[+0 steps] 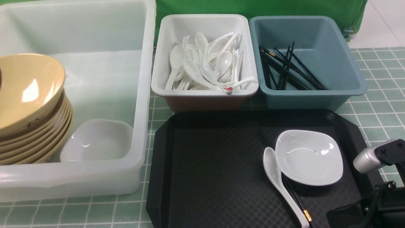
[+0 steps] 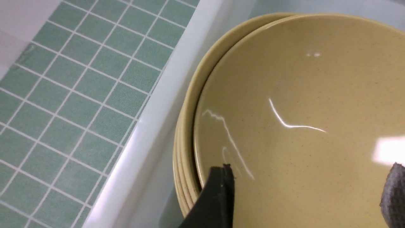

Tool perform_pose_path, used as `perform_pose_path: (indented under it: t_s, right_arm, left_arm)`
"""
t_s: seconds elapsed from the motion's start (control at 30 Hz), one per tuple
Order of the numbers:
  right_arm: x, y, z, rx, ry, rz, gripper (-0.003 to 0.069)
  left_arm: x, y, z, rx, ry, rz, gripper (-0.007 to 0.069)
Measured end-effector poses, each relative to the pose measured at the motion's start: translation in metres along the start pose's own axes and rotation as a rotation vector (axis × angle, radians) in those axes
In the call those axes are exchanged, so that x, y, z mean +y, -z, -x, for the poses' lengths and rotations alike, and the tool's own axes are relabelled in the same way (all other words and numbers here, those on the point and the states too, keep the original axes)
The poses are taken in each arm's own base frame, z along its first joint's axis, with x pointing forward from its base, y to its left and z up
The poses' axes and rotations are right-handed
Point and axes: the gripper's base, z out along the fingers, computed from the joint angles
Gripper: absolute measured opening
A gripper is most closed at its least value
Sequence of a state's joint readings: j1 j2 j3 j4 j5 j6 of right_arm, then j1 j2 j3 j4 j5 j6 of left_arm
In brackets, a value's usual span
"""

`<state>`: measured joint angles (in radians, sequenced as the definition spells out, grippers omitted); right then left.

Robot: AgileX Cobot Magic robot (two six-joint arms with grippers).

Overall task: On blue table put chopsticks spoon bowls plates into blue grey white boxes.
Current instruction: 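Place the tan bowl onto the bowl stack in the left bin with the left gripper, then reach for and grasp the small white dish on the black tray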

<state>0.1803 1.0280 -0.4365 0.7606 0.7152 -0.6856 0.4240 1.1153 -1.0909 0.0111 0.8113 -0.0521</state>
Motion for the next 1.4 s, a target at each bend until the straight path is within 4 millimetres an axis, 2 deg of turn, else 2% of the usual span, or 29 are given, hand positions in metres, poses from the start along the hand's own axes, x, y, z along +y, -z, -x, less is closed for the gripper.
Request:
perform_pose_path:
  t_s: [0.07, 0.1, 0.17, 0.23, 0.27, 0.3, 0.33, 0.37, 0.4, 0.5, 0.57, 0.63, 0.67, 0.73, 0.77, 0.87, 0.93, 1.03, 1.13, 1.2, 1.3, 1.4]
  right_arm:
    - [-0.001, 0.0, 0.002, -0.017, 0.001, -0.015, 0.0134]
    - [-0.002, 0.0, 0.002, -0.021, 0.001, -0.018, 0.0134]
    - [-0.004, 0.0, 0.005, -0.054, 0.001, -0.045, 0.0154]
    - [-0.007, 0.001, 0.01, -0.101, 0.002, -0.082, 0.0187]
    - [-0.009, 0.003, 0.015, -0.136, 0.004, -0.105, 0.0216]
    - [-0.01, 0.003, 0.016, -0.145, 0.004, -0.112, 0.0227]
    - [-0.012, 0.005, 0.026, -0.19, 0.013, -0.141, 0.0276]
    - [-0.012, 0.006, 0.028, -0.196, 0.015, -0.144, 0.0282]
    - [-0.014, 0.007, 0.04, -0.218, 0.028, -0.166, 0.0334]
    - [-0.021, 0.002, 0.061, -0.185, -0.002, -0.191, 0.0418]
    - [-0.025, -0.004, 0.069, -0.138, -0.021, -0.201, 0.0449]
    - [-0.039, -0.019, 0.081, 0.002, -0.064, -0.247, 0.0501]
    - [-0.039, -0.019, 0.084, 0.006, -0.065, -0.252, 0.0503]
    - [-0.055, -0.032, 0.092, 0.122, -0.108, -0.336, 0.0533]
    - [-0.057, -0.033, 0.092, 0.133, -0.102, -0.348, 0.0536]
    - [-0.072, -0.054, 0.096, 0.175, -0.181, -0.398, 0.0544]
    - [-0.075, -0.06, 0.096, 0.182, -0.199, -0.394, 0.0544]
    - [-0.082, -0.084, 0.094, 0.192, -0.291, -0.353, 0.0524]
    - [-0.082, -0.088, 0.099, 0.163, -0.298, -0.336, 0.0441]
    - [-0.082, -0.088, 0.1, 0.166, -0.289, -0.33, 0.0377]
    - [-0.078, -0.081, 0.107, 0.186, -0.215, -0.305, 0.0205]
    - [-0.072, -0.068, 0.114, 0.181, -0.196, -0.287, 0.0125]
  left_arm:
    - [-0.003, 0.023, -0.002, -0.062, 0.011, -0.025, 0.0575]
    - [-0.003, 0.026, -0.002, -0.068, 0.01, -0.031, 0.057]
    - [-0.014, 0.052, -0.006, -0.147, -0.012, -0.116, 0.0489]
    - [-0.029, 0.076, -0.012, -0.225, -0.069, -0.238, 0.0382]
    - [-0.04, 0.089, -0.021, -0.268, -0.128, -0.332, 0.0293]
    - [-0.041, 0.091, -0.022, -0.27, -0.126, -0.347, 0.0279]
    - [-0.051, 0.103, -0.037, -0.301, -0.222, -0.447, 0.017]
    - [-0.051, 0.103, -0.039, -0.304, -0.228, -0.452, 0.0157]
    - [-0.055, 0.108, -0.056, -0.317, -0.311, -0.518, 0.0068]
    - [-0.056, 0.102, -0.089, -0.283, -0.426, -0.568, 0.0006]
    - [-0.055, 0.094, -0.104, -0.247, -0.451, -0.571, 0.0001]
    - [-0.051, 0.081, -0.13, -0.19, -0.466, -0.563, 0.0001]
    - [-0.05, 0.08, -0.132, -0.185, -0.466, -0.562, 0.0001]
    - [-0.045, 0.066, -0.158, -0.138, -0.454, -0.538, 0.0001]
    - [-0.045, 0.066, -0.158, -0.138, -0.454, -0.538, 0.0001]
    - [-0.04, 0.05, -0.178, -0.193, -0.373, -0.509, 0.0001]
    - [-0.039, 0.046, -0.181, -0.226, -0.347, -0.502, 0.0001]
    - [-0.035, 0.045, -0.183, -0.345, -0.295, -0.479, 0.0001]
    - [-0.03, 0.053, -0.183, -0.429, -0.308, -0.458, 0.0001]
    - [-0.028, 0.056, -0.183, -0.453, -0.319, -0.45, 0.0001]
    - [-0.022, 0.068, -0.188, -0.545, -0.348, -0.424, 0.0001]
    - [-0.017, 0.078, -0.192, -0.617, -0.358, -0.411, 0.0004]
